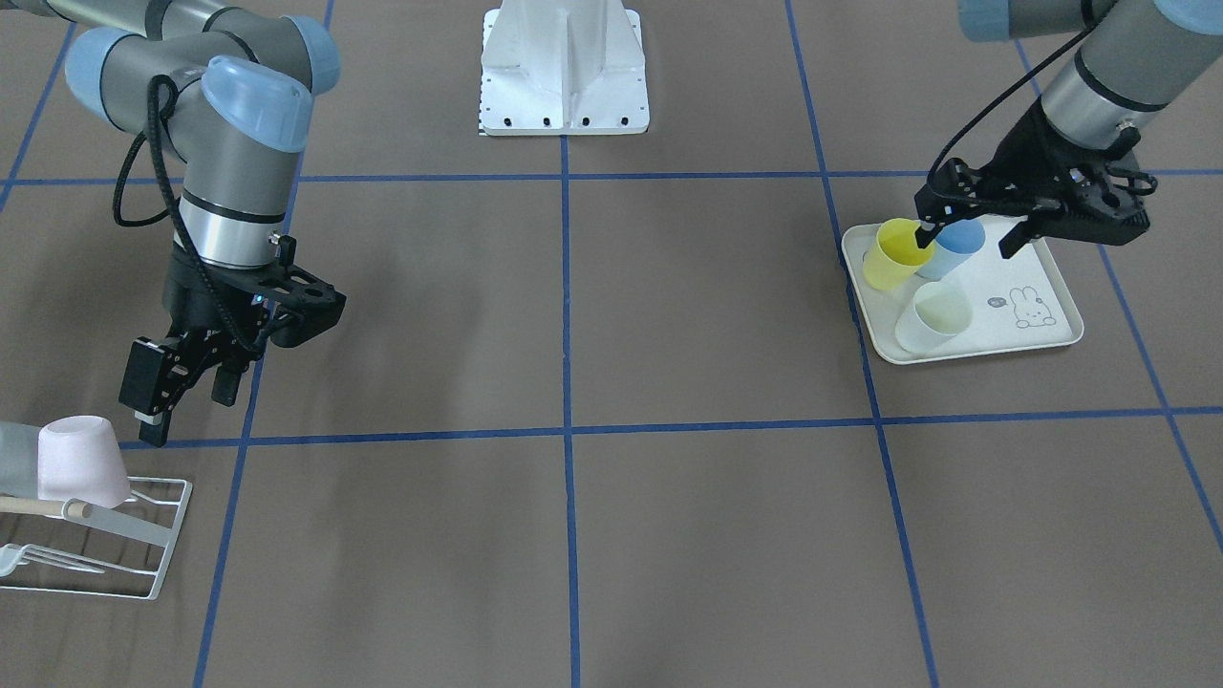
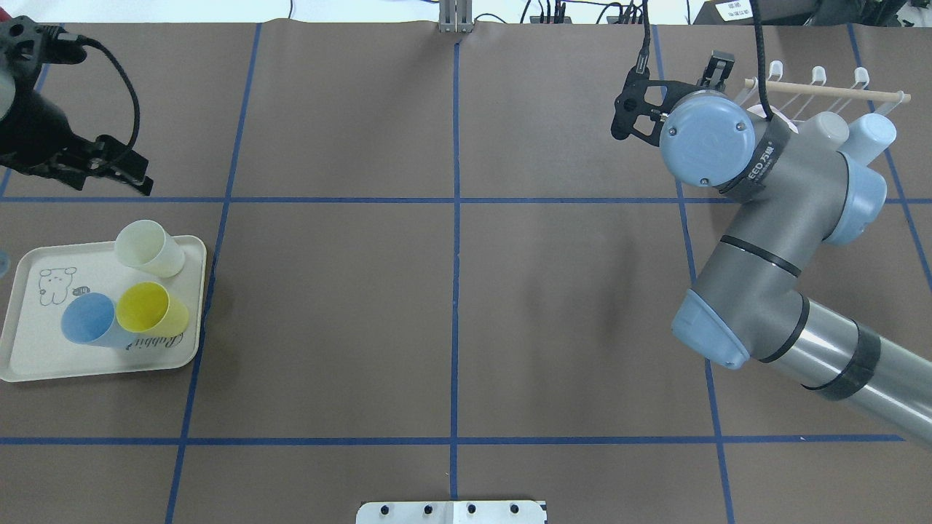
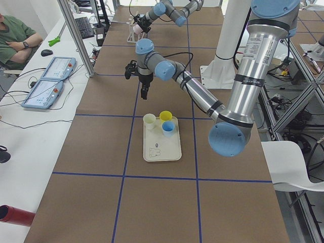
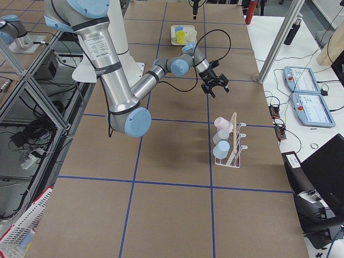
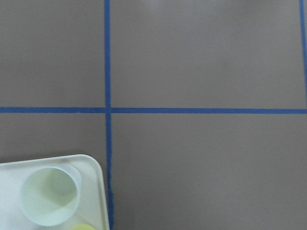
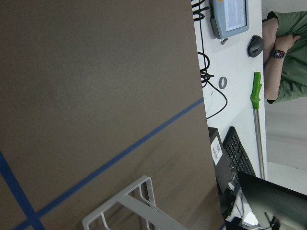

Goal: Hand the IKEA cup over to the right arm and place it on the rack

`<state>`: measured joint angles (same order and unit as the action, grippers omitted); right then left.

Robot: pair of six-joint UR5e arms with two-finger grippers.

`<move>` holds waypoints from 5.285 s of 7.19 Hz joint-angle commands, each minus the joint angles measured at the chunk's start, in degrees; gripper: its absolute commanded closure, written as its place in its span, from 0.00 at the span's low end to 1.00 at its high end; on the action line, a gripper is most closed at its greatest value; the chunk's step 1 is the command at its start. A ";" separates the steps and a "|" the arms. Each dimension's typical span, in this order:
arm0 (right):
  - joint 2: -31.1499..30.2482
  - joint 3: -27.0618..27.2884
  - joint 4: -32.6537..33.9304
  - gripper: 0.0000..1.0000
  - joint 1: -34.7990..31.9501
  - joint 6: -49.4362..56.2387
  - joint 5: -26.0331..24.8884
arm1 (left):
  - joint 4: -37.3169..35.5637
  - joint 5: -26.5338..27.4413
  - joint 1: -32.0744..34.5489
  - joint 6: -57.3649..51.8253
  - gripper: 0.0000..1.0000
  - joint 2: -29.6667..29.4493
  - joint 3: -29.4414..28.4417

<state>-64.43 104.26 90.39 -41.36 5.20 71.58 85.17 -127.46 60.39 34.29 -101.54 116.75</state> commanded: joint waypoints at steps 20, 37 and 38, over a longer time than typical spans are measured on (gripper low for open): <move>8.09 2.35 0.05 0.01 -0.22 -40.01 28.97 | 25.93 -0.33 -5.89 10.18 1.00 6.97 -18.05; 10.90 -3.69 -51.39 0.01 13.31 -30.88 7.61 | 18.70 -20.63 0.00 64.64 1.00 -22.12 -8.55; 10.90 -3.88 -54.93 0.01 14.97 -24.34 7.61 | 19.59 -20.64 -0.01 67.11 1.00 -22.82 -8.55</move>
<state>-53.52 101.51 41.00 -27.99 -24.75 79.22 103.27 -147.91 60.42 98.13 -123.62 108.34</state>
